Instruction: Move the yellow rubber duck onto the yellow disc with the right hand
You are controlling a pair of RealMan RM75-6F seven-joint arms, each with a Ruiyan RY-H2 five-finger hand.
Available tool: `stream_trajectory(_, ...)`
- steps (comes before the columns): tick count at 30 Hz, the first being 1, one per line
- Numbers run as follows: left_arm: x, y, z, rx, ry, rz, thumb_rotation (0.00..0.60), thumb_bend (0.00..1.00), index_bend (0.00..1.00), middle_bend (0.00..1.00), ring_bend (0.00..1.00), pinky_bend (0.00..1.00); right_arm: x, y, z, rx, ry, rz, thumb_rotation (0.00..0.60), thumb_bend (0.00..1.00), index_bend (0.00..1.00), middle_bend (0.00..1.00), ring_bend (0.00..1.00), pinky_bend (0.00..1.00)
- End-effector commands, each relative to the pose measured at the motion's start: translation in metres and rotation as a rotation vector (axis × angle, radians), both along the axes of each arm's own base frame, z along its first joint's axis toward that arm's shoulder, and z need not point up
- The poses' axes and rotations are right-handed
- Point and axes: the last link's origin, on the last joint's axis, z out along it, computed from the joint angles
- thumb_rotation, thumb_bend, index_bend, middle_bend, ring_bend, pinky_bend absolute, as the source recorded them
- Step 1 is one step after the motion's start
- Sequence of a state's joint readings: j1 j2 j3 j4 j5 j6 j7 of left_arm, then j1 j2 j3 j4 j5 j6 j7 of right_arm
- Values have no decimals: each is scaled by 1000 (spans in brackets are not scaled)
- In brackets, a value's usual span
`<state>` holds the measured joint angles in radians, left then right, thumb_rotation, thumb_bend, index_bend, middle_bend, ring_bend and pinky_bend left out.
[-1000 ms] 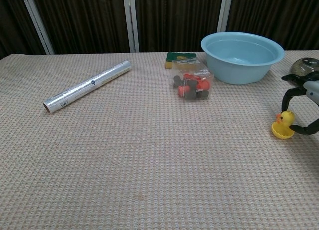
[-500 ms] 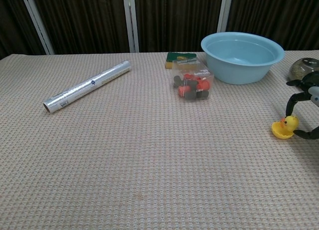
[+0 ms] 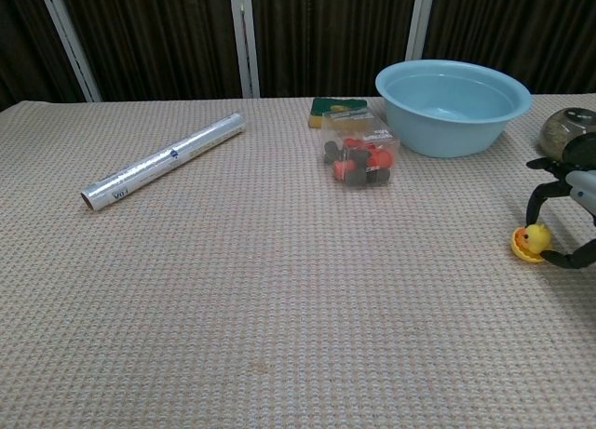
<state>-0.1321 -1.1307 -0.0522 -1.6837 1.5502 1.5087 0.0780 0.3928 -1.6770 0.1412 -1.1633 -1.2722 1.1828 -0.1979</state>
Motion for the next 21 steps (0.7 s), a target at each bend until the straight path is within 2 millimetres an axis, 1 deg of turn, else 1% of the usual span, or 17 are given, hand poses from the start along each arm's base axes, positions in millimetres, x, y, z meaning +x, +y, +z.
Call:
stream_trajectory(1, 1, 0, 0, -3, -12, 0, 600, 0, 0, 0, 0, 224, 0, 0, -1, 0, -2, -2, 600, 258, 496, 0, 0, 0)
stream_trajectory(13, 1, 0, 0, -1, -6, -1, 600, 0, 0, 0, 0, 225, 0, -1, 3, -10, -8, 3, 600, 259, 495, 0, 0, 0)
stream_trajectory(21, 1, 1, 0, 2, -6, 0, 600, 0, 0, 0, 0, 224, 1, 0, 5, 0, -15, 8, 600, 267, 476, 0, 0, 0)
